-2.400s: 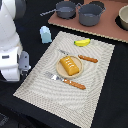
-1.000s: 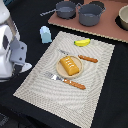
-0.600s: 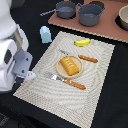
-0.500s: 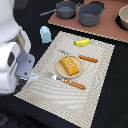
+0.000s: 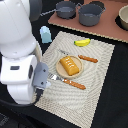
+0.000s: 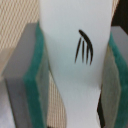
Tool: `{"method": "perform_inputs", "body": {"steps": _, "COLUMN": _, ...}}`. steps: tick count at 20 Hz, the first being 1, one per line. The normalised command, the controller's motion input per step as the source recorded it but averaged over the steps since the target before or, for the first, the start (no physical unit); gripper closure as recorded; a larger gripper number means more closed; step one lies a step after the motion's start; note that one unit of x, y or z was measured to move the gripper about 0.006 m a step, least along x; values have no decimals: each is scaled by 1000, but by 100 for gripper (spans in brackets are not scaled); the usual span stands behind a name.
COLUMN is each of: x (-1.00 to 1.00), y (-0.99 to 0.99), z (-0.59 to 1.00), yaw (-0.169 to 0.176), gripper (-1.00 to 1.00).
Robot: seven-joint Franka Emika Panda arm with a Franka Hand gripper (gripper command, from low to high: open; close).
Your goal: Interact with the objects in diverse but meaningful ways.
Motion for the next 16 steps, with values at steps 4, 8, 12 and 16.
{"method": "perform_inputs", "body": {"steps": 4, "x": 1000, "y": -136, "z": 0, "yaw": 0, "gripper": 100}}
{"method": "perform_inputs", "body": {"steps": 8, "x": 1000, "y": -48, "z": -21, "yaw": 0, "gripper": -100}}
{"method": "perform_inputs", "body": {"steps": 12, "x": 797, "y": 21, "z": 86, "yaw": -25, "gripper": -100}}
{"method": "perform_inputs", "body": {"steps": 16, "x": 742, "y": 261, "z": 716, "yaw": -39, "gripper": -100}}
